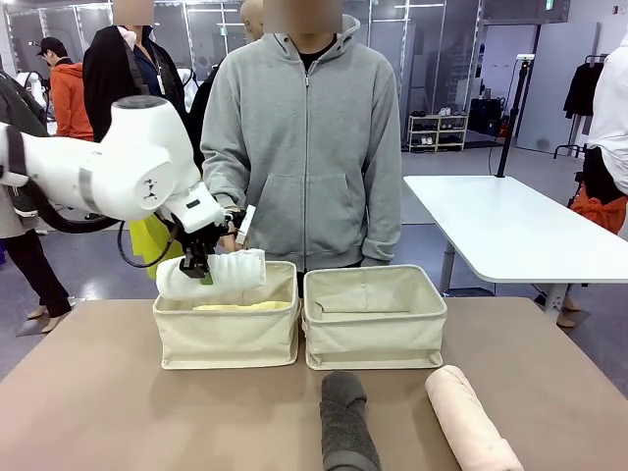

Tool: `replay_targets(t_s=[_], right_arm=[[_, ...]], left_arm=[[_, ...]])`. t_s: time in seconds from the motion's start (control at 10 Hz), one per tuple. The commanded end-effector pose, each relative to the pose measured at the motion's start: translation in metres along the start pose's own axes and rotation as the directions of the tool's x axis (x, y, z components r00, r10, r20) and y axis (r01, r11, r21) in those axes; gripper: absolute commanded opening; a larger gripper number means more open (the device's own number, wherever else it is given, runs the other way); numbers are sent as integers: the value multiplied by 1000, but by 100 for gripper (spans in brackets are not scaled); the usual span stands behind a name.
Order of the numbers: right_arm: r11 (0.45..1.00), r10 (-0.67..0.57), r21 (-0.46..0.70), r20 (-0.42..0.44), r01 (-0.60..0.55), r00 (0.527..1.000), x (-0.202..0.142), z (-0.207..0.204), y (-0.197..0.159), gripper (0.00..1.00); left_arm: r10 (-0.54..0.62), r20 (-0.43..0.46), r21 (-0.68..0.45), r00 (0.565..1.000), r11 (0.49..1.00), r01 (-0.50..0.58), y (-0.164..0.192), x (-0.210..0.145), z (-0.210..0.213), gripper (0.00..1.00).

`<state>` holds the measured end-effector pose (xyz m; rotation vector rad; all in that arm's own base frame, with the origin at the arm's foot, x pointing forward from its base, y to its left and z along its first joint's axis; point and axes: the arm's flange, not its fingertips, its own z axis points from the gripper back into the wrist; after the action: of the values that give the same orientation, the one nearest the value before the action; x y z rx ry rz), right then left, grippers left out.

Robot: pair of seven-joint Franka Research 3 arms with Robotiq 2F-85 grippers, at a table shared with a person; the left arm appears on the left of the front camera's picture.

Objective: Divide the towels into two baskets.
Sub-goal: Pick up one hotel-folded towel from the bottom of the table and place it in the Fabric basket indicated by the person.

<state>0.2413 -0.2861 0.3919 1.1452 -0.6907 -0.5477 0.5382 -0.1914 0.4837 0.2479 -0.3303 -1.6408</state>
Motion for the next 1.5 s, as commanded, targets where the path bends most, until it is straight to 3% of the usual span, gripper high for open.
replay_targets(t_s=[0.0,0.3,0.6,0.7,1.1,1.2,1.4], right_arm=[[1000,-2,10,10,2,1000,-1,1,3,100],[1000,-2,10,10,2,1000,-1,1,3,100],[1000,-2,10,10,2,1000,-1,1,3,100],[1000,-2,10,10,2,1000,-1,1,3,100],[1000,-2,10,10,2,1000,-1,1,3,100],[1000,-2,10,10,2,1000,-1,1,3,100],[1000,-2,10,10,2,1000,-1,1,3,100]], left_arm=[[18,-40,-36,999,999,-19,29,2,-17,32],[28,-51,-70,998,997,-31,53,4,-55,32],[33,-56,-90,998,995,-38,60,4,-65,91],[33,-56,-92,998,995,-38,57,4,-65,100],[80,-20,-40,997,996,-81,30,1,-45,100],[42,-26,-81,999,996,-44,54,8,-61,100],[42,-26,-81,999,996,-44,54,8,-61,100]])
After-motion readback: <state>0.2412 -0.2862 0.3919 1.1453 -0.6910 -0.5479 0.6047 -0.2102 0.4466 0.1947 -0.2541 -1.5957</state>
